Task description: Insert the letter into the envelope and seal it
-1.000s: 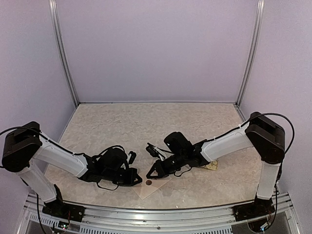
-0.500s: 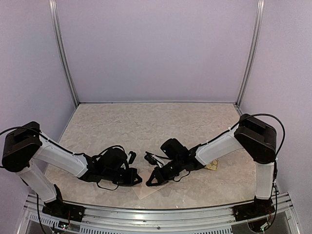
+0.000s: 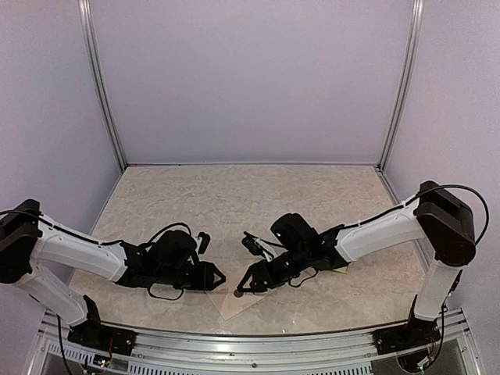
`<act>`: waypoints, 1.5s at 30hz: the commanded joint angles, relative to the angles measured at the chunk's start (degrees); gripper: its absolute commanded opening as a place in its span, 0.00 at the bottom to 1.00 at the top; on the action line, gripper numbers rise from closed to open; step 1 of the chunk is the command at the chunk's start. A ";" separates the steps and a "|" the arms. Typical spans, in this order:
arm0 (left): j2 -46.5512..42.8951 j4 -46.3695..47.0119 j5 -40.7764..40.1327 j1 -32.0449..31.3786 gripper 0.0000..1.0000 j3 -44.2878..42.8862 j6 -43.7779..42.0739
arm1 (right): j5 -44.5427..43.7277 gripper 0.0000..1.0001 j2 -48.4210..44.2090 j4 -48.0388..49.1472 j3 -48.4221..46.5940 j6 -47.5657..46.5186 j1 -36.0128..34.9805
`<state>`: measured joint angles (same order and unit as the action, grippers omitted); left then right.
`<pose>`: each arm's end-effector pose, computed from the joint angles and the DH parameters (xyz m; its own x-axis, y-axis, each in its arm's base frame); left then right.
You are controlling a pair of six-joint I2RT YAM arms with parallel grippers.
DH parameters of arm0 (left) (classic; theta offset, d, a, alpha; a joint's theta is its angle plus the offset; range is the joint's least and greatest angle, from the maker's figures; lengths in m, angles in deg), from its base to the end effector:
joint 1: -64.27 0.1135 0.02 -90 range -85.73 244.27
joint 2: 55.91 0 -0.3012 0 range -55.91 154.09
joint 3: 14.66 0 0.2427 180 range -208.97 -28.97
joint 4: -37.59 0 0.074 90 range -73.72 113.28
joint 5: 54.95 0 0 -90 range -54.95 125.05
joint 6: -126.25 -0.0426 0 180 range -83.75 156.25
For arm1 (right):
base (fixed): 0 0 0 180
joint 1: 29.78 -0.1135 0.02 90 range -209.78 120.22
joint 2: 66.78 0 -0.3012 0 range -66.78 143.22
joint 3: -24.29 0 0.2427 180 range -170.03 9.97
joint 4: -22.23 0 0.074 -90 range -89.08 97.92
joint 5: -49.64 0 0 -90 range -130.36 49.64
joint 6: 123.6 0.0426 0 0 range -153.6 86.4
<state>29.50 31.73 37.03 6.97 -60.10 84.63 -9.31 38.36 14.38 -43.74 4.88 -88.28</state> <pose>0.1409 -0.2222 0.1742 -0.8958 0.0124 -0.4443 0.2775 0.7964 -0.5374 0.1748 0.3273 0.1797 -0.8622 -0.3867 -0.3271 -0.4914 0.4817 0.7256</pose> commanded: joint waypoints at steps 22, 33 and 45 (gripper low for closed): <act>-18.02 19.80 -6.23 57.45 0.95 6.17 -24.78 | -18.59 0.99 -28.24 6.91 17.77 -22.40 51.38; -16.36 39.97 -12.86 62.31 0.99 17.18 -33.16 | -28.49 1.00 -37.19 37.36 37.44 -28.39 65.77; -15.12 40.25 -13.22 62.28 0.99 17.25 -34.39 | -28.32 1.00 -36.94 37.57 37.46 -28.92 65.83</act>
<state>14.13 69.78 24.53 69.07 -42.25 51.83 -36.67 1.66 49.07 -6.69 -23.21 -22.97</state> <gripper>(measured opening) 0.989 0.995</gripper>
